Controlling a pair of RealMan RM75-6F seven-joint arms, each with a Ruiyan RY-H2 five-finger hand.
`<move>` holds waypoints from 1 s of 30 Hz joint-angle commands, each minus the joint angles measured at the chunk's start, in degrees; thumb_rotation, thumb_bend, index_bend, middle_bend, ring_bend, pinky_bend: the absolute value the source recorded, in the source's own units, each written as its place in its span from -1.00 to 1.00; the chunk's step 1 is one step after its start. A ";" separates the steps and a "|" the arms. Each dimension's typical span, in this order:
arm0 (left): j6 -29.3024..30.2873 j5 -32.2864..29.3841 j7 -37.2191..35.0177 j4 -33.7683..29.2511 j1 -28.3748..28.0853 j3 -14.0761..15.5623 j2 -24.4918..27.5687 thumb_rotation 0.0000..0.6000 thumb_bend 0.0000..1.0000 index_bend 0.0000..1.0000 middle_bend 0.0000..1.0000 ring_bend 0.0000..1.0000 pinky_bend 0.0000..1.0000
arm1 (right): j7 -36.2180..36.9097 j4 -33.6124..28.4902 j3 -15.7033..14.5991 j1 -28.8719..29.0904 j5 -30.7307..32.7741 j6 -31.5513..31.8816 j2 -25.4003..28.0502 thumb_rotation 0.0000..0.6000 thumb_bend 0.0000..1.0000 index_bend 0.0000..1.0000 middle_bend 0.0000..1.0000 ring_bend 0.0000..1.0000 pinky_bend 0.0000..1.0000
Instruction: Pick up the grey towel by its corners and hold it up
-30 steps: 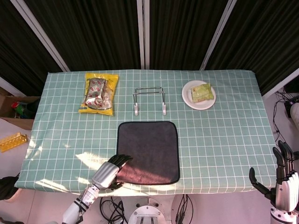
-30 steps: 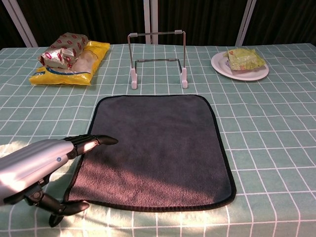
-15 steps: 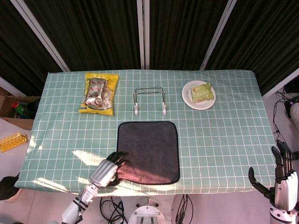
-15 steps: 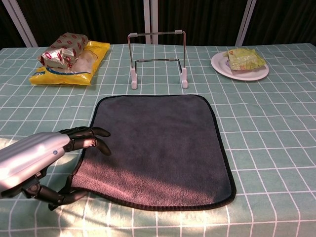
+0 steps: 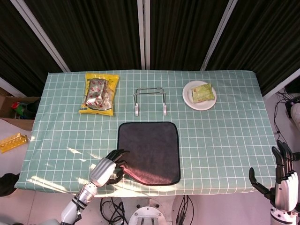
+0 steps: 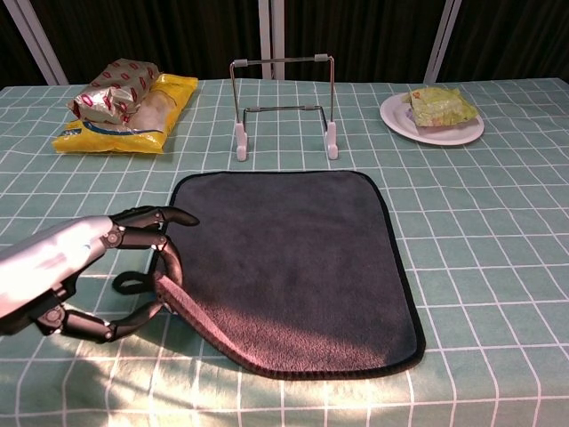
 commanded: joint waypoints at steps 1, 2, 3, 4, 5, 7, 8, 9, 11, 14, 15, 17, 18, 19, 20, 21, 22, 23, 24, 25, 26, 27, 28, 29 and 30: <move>0.58 0.77 -1.93 1.26 -0.19 0.35 -0.17 1.00 -0.16 -0.05 -0.75 -0.83 -0.74 | 0.02 0.03 -0.01 -0.03 0.04 0.01 -0.01 1.00 -0.21 -1.00 -1.00 -1.00 -1.00; 0.52 0.81 -2.18 1.51 -0.22 0.46 -0.26 1.00 -0.16 -0.04 -0.75 -0.83 -0.74 | 0.06 0.06 -0.02 -0.05 0.06 0.01 -0.04 1.00 -0.21 -1.00 -1.00 -1.00 -1.00; 0.56 0.84 -2.37 1.67 -0.21 0.50 -0.40 1.00 -0.16 -0.03 -0.75 -0.83 -0.74 | 0.09 0.08 -0.05 -0.06 0.09 0.00 -0.06 1.00 -0.21 -1.00 -1.00 -1.00 -1.00; 0.62 0.90 -2.57 1.80 -0.22 0.54 -0.52 1.00 -0.16 -0.02 -0.75 -0.83 -0.74 | 0.10 0.11 -0.06 -0.08 0.11 -0.02 -0.08 1.00 -0.21 -1.00 -1.00 -1.00 -1.00; 0.67 0.98 -2.76 1.96 -0.24 0.58 -0.64 1.00 -0.16 -0.01 -0.75 -0.83 -0.74 | 0.10 0.15 -0.07 -0.09 0.13 -0.02 -0.10 1.00 -0.21 -1.00 -1.00 -1.00 -1.00; 0.69 1.01 -2.71 2.26 -0.28 0.60 -0.67 1.00 -0.16 0.03 -0.75 -0.83 -0.74 | 0.15 0.20 -0.10 -0.11 0.14 -0.03 -0.12 1.00 -0.22 -1.00 -1.00 -1.00 -1.00; 0.65 0.88 -2.36 2.45 -0.30 0.51 -0.67 1.00 -0.16 0.04 -0.75 -0.83 -0.74 | 0.15 0.23 -0.11 -0.13 0.12 -0.01 -0.13 1.00 -0.22 -1.00 -1.00 -1.00 -1.00; 0.62 0.76 -2.16 2.51 -0.29 0.46 -0.68 1.00 -0.16 0.05 -0.75 -0.83 -0.74 | 0.13 0.24 -0.11 -0.14 0.08 0.01 -0.12 1.00 -0.21 -1.00 -1.00 -1.00 -1.00; 0.34 0.51 -2.41 2.33 -0.35 0.53 -0.66 1.00 -0.16 0.08 -0.75 -0.83 -0.74 | 0.16 0.26 -0.09 -0.18 0.11 0.08 -0.07 1.00 -0.21 -1.00 -1.00 -1.00 -1.00; -0.12 0.49 -2.63 2.28 -0.57 0.77 -0.52 1.00 -0.16 0.14 -0.74 -0.83 -0.74 | 0.36 0.33 -0.10 -0.23 0.33 0.06 -0.05 1.00 -0.21 -1.00 -1.00 -1.00 -1.00; -0.20 0.38 -2.63 2.27 -0.58 0.75 -0.58 1.00 -0.16 0.18 -0.74 -0.83 -0.74 | 0.43 0.38 -0.11 -0.24 0.37 0.05 -0.07 1.00 -0.21 -1.00 -1.00 -1.00 -1.00; -0.35 0.26 -2.67 2.23 -0.63 0.79 -0.61 1.00 -0.15 0.26 -0.72 -0.83 -0.74 | 0.54 0.53 -0.13 -0.27 0.36 0.10 -0.13 1.00 -0.21 -1.00 -1.00 -1.00 -1.00; -0.28 0.28 -2.71 2.16 -0.65 0.77 -0.54 1.00 -0.14 0.31 -0.71 -0.83 -0.74 | 0.57 0.54 -0.13 -0.28 0.34 0.14 -0.15 1.00 -0.21 -1.00 -1.00 -1.00 -1.00; -0.19 0.30 -2.80 2.05 -0.65 0.74 -0.53 1.00 -0.12 0.36 -0.70 -0.83 -0.74 | 0.59 0.56 -0.12 -0.29 0.32 0.18 -0.16 1.00 -0.21 -1.00 -1.00 -1.00 -1.00; -0.03 0.31 -2.93 1.89 -0.63 0.69 -0.48 1.00 -0.10 0.41 -0.68 -0.83 -0.74 | 0.60 0.58 -0.12 -0.31 0.32 0.22 -0.14 1.00 -0.21 -1.00 -1.00 -1.00 -1.00; 0.04 0.36 -2.97 1.78 -0.63 0.72 -0.35 1.00 -0.09 0.44 -0.67 -0.83 -0.74 | 0.61 0.58 -0.12 -0.33 0.33 0.23 -0.12 1.00 -0.21 -1.00 -1.00 -1.00 -1.00; 0.23 0.41 -3.21 1.50 -0.63 0.69 -0.15 1.00 -0.08 0.46 -0.67 -0.83 -0.74 | 0.65 0.59 -0.13 -0.34 0.35 0.22 -0.09 1.00 -0.21 -1.00 -1.00 -1.00 -1.00; 0.38 0.44 -3.52 1.23 -0.64 0.65 0.01 1.00 -0.08 0.49 -0.66 -0.83 -0.74 | 0.67 0.60 -0.15 -0.35 0.37 0.18 -0.08 1.00 -0.21 -1.00 -1.00 -1.00 -1.00; 0.48 0.48 -3.92 0.91 -0.68 0.62 0.22 1.00 -0.07 0.51 -0.65 -0.83 -0.74 | 0.66 0.65 -0.21 -0.35 0.40 0.07 -0.10 1.00 -0.21 -1.00 -1.00 -1.00 -1.00; 0.56 0.63 -4.65 0.35 -0.86 0.55 0.58 1.00 -0.06 0.52 -0.65 -0.83 -0.74 | 0.64 0.77 -0.38 -0.35 0.47 -0.22 -0.17 1.00 -0.21 -1.00 -1.00 -1.00 -1.00; 0.60 0.83 -5.45 -0.18 -1.07 0.50 0.90 1.00 -0.05 0.54 -0.64 -0.83 -0.74 | 0.58 0.87 -0.66 -0.35 0.57 -0.67 -0.21 1.00 -0.21 -1.00 -1.00 -1.00 -1.00; 0.60 1.05 -6.43 -0.78 -1.34 0.43 1.25 1.00 -0.04 0.56 -0.63 -0.83 -0.74 | 0.42 0.96 -1.06 -0.35 0.71 -1.36 -0.25 1.00 -0.22 -1.00 -1.00 -1.00 -1.00; 0.54 1.26 -7.32 -1.40 -1.65 0.32 1.60 1.00 -0.04 0.58 -0.61 -0.83 -0.74 | 0.16 1.03 -1.51 -0.35 0.88 -2.18 -0.25 1.00 -0.22 -1.00 -1.00 -1.00 -1.00; 0.40 1.48 -8.27 -2.31 -2.17 -0.01 2.07 1.00 -0.04 0.59 -0.61 -0.83 -0.74 | -0.70 1.02 -2.41 -0.36 1.34 -3.98 -0.10 1.00 -0.23 -1.00 -1.00 -1.00 -1.00; 0.24 1.53 -8.56 -2.96 -2.55 -0.34 2.44 1.00 -0.04 0.60 -0.60 -0.83 -0.74 | -1.75 0.76 -3.41 -0.41 1.94 -6.02 0.34 1.00 -0.23 -1.00 -1.00 -1.00 -1.00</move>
